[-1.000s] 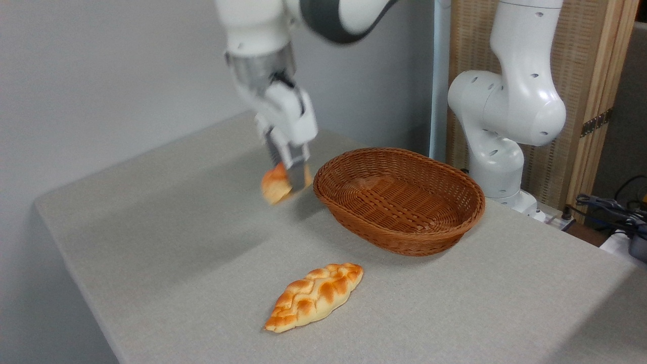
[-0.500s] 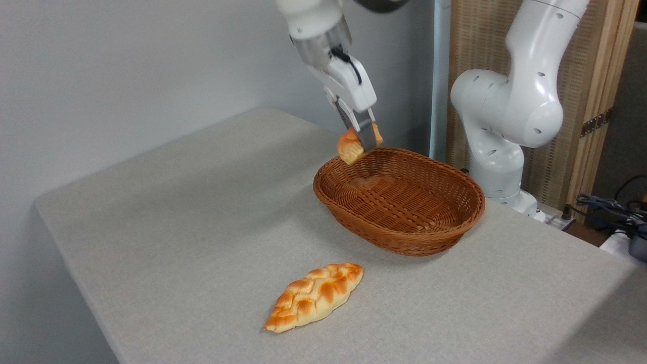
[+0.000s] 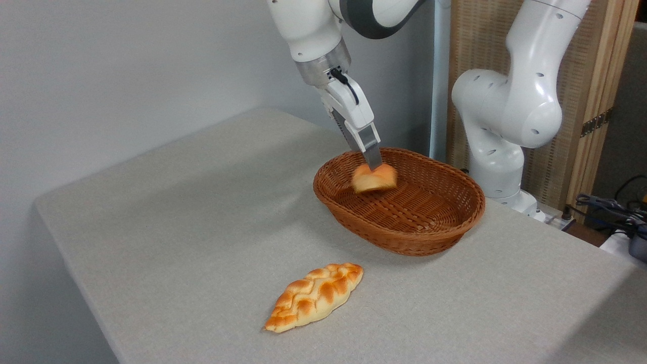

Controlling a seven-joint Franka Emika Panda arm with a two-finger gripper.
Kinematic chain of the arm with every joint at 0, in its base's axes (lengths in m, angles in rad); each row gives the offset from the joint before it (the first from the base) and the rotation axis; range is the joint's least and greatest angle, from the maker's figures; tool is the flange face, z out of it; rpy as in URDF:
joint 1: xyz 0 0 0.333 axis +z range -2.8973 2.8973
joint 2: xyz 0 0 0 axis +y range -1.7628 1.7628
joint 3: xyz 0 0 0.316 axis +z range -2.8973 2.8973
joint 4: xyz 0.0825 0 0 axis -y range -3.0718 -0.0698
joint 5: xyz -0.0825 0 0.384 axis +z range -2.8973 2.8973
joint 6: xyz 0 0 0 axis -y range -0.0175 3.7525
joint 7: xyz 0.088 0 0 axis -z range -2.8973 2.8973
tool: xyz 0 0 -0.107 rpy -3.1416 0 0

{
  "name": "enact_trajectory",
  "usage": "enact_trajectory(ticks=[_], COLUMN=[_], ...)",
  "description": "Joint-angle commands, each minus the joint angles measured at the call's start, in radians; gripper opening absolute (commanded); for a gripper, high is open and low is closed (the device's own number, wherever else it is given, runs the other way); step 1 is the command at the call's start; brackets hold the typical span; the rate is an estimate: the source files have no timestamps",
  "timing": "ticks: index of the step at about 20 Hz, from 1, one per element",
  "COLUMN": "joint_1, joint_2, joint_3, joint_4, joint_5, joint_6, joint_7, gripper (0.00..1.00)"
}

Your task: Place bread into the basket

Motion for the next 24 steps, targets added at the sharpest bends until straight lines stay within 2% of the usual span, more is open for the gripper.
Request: enact_trajectory(ticks=[1,4,7,12,13,16,18,21,24], joint_1=[-0.02,-0.018,0.003,0.097,0.104,0.172,0.201,0.207,0.207], joint_2=[0.006,0.005,-0.003,0.037,0.055,0.129,0.2,0.325,0.418], joint_3=[0.01,0.01,0.011,0.017,0.023,0.023,0.023,0.034,0.059], joint_4=[-0.012,-0.01,0.022,0.205,0.244,0.347,0.428,0.59,0.703], joint_5=[-0.009,-0.007,-0.004,-0.006,-0.006,-0.003,-0.003,-0.003,-0.003], joint_6=[0.025,0.027,0.056,0.092,0.109,0.158,0.169,0.149,0.097], joint_7=[0.002,0.005,0.008,0.011,0.011,0.013,0.011,0.0,0.0], gripper=[1.0,1.0,1.0,1.0,1.0,1.0,1.0,1.0,1.0])
